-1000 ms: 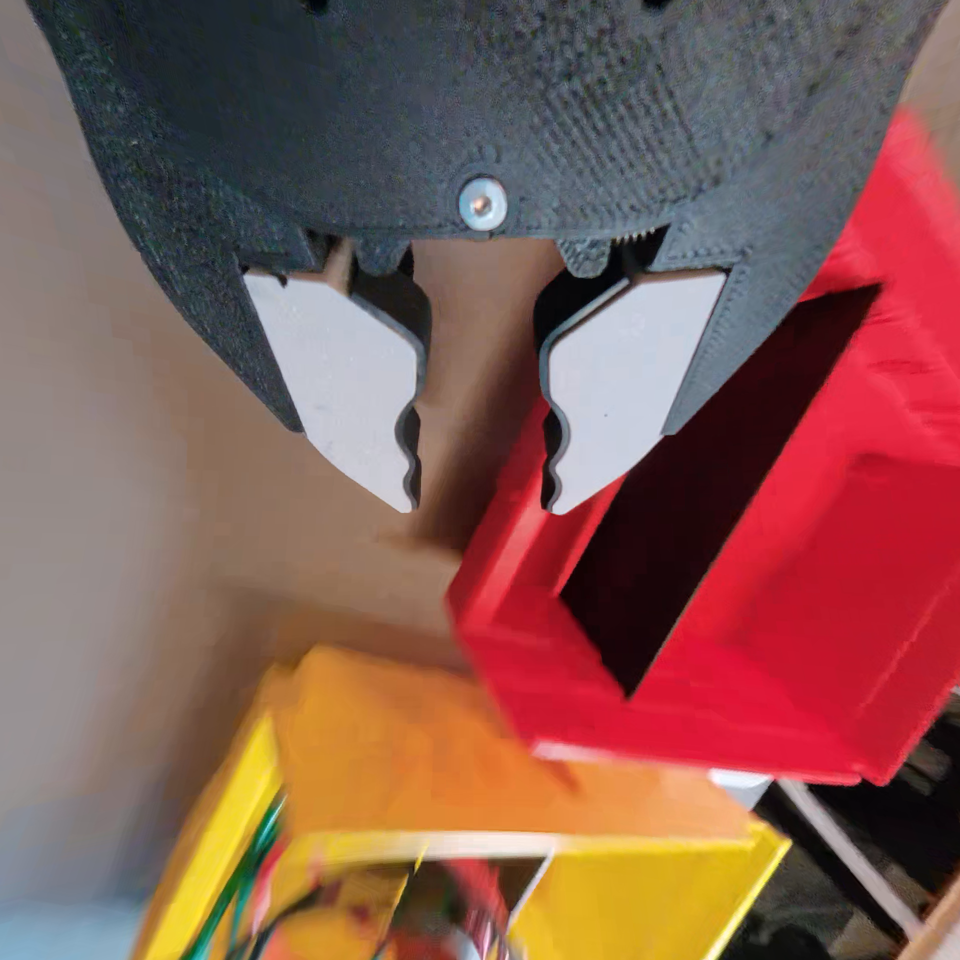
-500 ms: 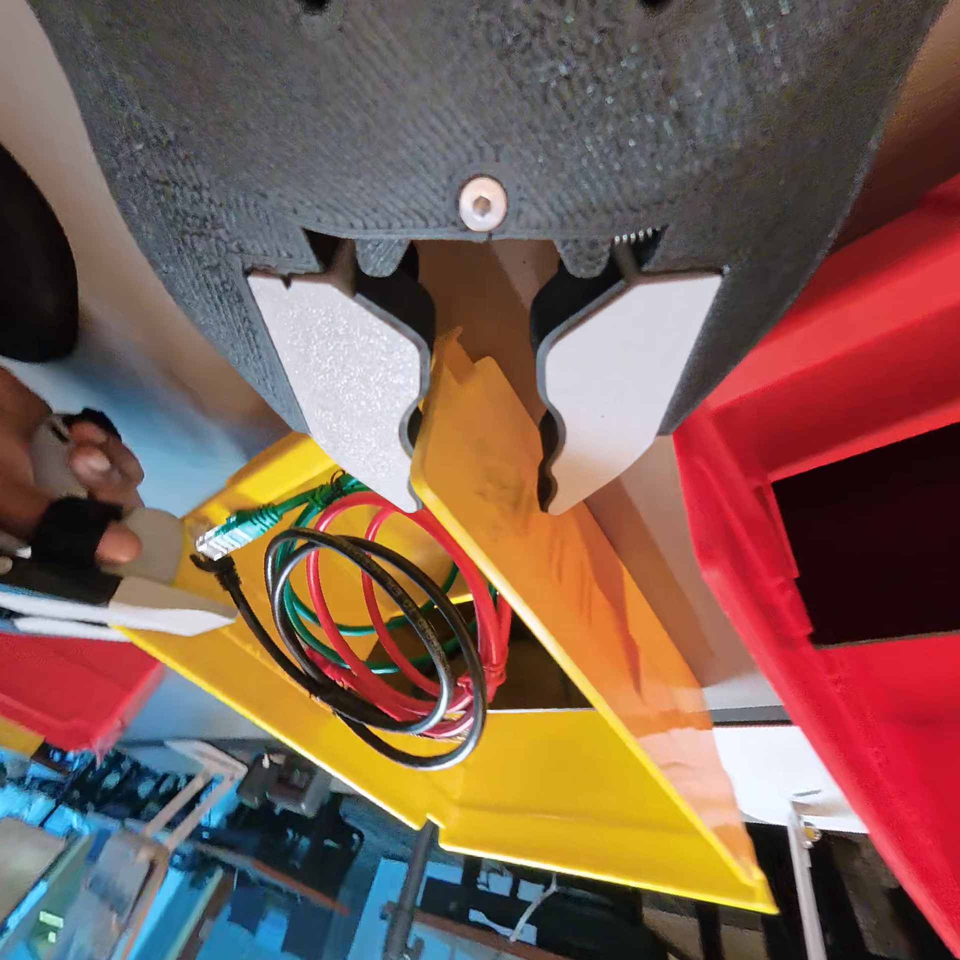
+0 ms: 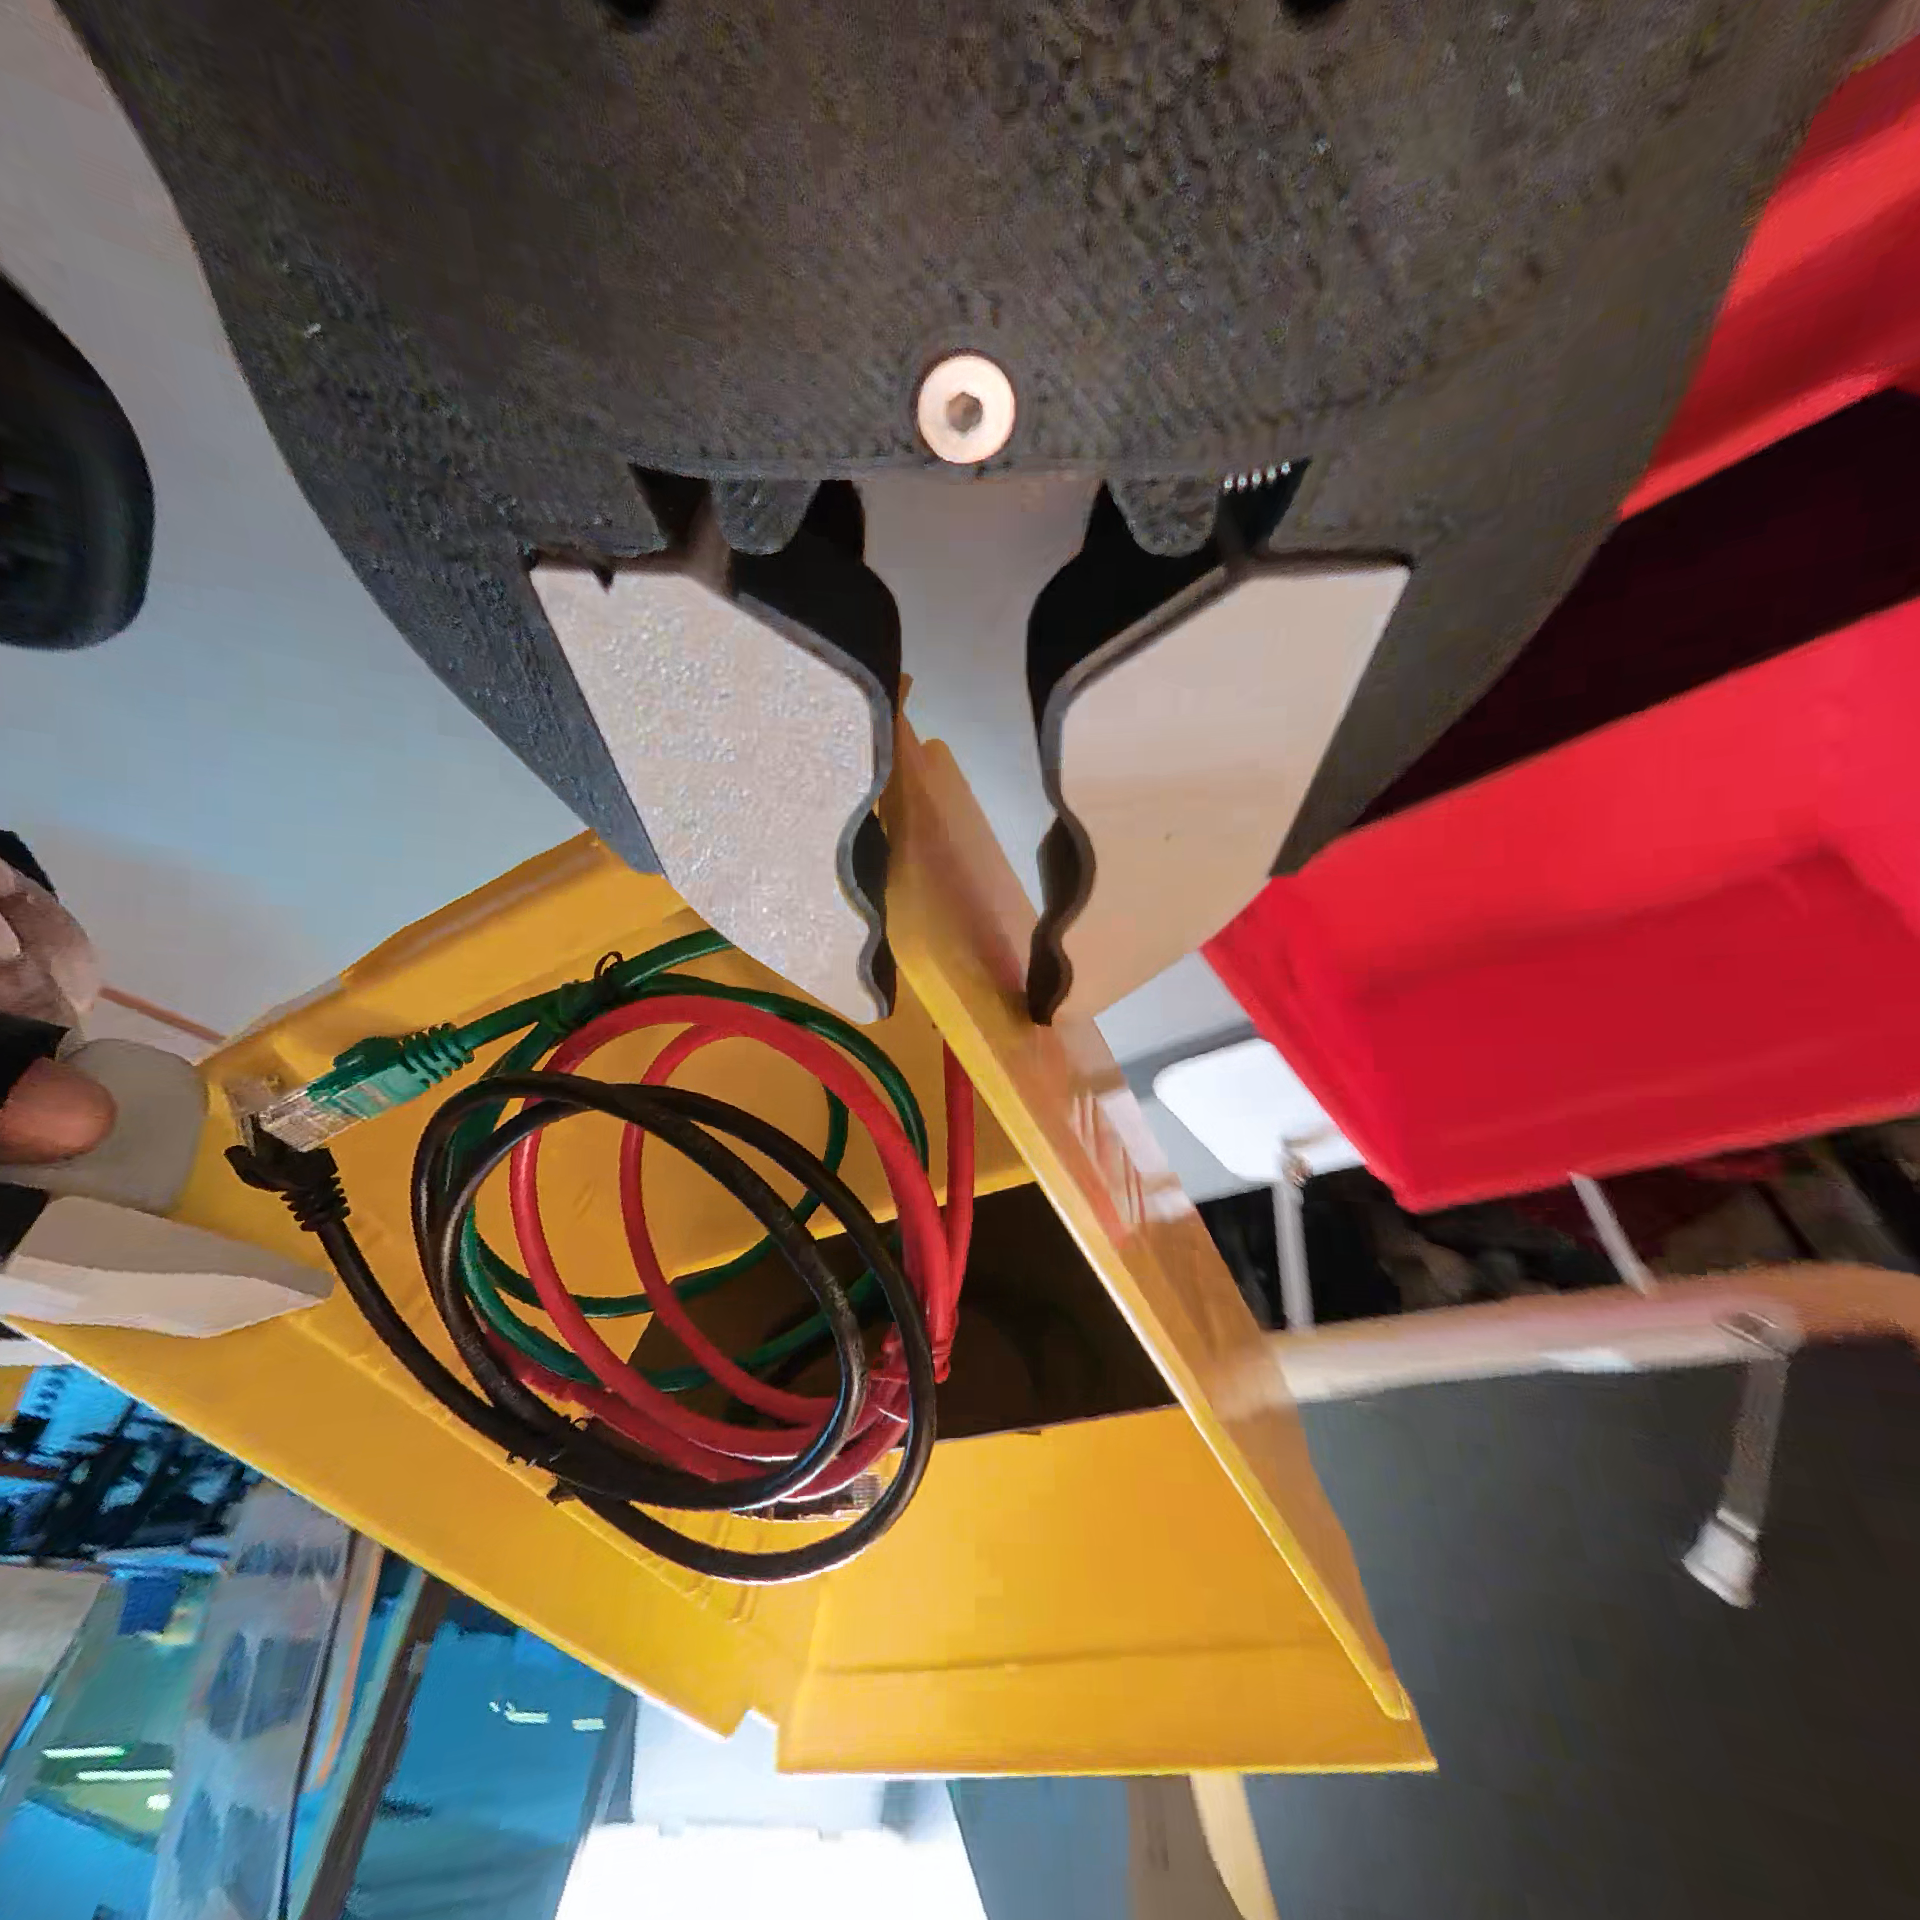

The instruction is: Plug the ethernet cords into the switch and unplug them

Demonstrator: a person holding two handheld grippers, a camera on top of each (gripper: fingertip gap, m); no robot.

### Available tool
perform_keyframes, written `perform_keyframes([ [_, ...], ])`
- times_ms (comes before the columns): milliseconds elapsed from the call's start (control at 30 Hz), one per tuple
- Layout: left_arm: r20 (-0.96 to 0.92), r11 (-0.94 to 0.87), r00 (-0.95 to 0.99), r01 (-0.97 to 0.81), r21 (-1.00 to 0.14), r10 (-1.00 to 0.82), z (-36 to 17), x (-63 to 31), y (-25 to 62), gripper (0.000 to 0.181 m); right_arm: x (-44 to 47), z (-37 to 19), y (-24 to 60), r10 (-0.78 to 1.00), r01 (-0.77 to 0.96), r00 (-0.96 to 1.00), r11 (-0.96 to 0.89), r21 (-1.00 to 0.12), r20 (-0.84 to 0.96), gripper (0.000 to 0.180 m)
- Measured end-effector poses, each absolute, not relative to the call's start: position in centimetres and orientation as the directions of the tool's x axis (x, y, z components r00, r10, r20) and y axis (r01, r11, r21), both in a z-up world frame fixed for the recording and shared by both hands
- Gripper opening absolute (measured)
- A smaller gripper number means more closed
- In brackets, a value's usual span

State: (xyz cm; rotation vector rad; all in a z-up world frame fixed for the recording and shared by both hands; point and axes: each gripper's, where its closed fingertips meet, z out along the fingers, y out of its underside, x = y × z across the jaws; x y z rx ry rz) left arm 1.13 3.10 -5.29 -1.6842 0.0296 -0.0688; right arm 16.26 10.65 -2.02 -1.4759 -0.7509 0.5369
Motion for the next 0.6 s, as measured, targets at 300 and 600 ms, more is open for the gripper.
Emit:
perform_keyframes([
  [300,0.018,0.024,0.959,0.012,-1.000,0.284,2.2,-14.4,-10.3,0.019,-2.1,2.3,1.4,0.909,0.025,0.410,0.068,-0.997,0.072,0.017],
  [600,0.009,-0.114,0.840,0.085,-0.990,0.542,-4.3,-27.4,-24.4,0.014,-17.7,-5.3,-9.9,0.986,0.123,0.162,-0.063,-0.990,-0.043,0.019],
])
